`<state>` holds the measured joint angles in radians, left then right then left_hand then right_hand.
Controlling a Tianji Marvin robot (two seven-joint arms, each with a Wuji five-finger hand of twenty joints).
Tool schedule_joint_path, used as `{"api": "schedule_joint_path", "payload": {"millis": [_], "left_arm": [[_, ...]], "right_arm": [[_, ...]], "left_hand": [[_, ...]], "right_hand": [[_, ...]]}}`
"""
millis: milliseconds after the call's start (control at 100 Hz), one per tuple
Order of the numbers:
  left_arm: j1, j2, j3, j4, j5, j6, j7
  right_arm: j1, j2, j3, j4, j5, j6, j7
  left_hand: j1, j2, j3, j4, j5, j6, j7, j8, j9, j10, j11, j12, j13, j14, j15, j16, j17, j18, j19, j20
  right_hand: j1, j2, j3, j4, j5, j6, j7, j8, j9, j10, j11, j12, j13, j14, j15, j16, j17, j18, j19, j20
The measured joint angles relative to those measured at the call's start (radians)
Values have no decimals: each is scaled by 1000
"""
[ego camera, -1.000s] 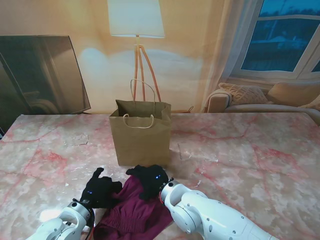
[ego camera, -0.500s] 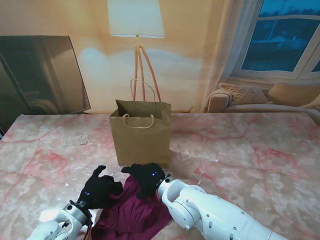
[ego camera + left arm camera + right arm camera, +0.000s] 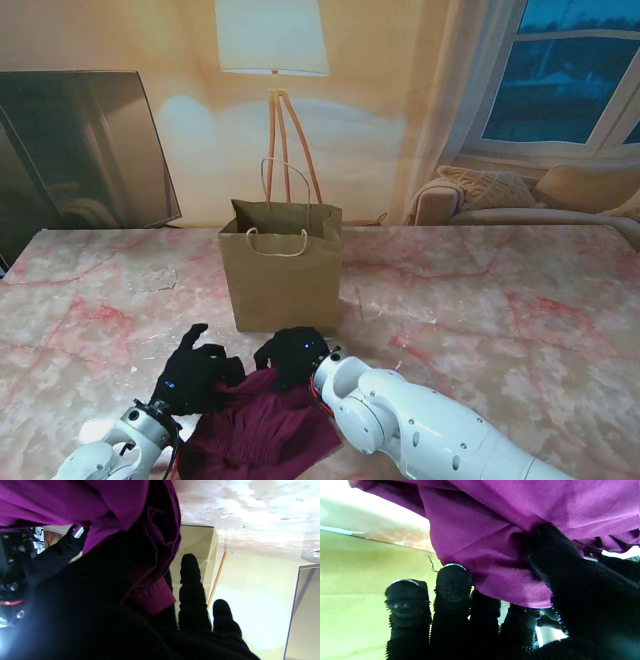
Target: Fold the socks and the shorts into the kraft paper bag
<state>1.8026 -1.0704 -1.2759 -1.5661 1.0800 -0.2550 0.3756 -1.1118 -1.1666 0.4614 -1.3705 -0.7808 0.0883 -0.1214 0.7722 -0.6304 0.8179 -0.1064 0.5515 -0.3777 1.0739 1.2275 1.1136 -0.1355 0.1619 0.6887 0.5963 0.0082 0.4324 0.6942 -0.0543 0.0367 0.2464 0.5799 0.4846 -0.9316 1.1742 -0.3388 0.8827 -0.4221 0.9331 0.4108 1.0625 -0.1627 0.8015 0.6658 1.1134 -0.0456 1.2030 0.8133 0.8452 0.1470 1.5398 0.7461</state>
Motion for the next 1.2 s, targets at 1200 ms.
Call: {"api": "schedule_joint_path", "payload": {"millis": [1200], "left_arm": [[-49,2,101,36,22,162,60]], "right_arm": [[-234,33,244,-78,-242,-297,-346]], "left_hand": [[-98,-85,4,-19,110,65,3,-167,27,8,402,554,107,84,170,223,0,113,276,3]], "right_hand": [[14,2,15,0,16,-1,13,75,90,36,-28,-74,121,0,-90,12,89,-13,51,1]]}}
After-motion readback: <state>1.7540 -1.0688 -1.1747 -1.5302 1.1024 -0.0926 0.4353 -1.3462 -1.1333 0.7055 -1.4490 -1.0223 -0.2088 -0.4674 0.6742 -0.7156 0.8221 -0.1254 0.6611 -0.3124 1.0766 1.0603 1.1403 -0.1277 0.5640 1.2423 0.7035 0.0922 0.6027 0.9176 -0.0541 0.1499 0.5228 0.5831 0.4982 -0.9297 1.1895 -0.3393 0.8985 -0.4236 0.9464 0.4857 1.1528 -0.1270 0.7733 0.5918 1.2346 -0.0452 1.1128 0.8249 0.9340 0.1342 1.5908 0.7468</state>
